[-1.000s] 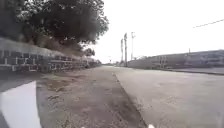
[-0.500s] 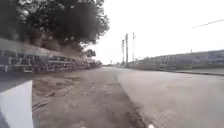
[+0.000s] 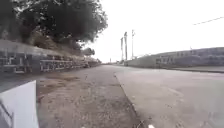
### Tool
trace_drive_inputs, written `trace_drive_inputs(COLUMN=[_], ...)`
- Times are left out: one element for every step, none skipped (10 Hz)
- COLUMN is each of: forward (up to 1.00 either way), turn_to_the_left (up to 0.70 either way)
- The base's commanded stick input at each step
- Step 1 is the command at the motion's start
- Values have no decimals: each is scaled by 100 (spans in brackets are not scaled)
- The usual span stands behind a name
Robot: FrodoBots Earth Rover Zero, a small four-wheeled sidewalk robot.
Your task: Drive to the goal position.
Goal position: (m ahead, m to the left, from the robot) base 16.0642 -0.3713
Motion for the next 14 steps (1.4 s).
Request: trace_drive_inputs(forward=[70, 70, 70, 70, 70, 70, 70, 70, 70, 70, 70, 70, 70, 70], turn_to_the_left=[0, 0, 0, 0, 0, 0, 0, 0, 0, 0, 0, 0, 0, 0])
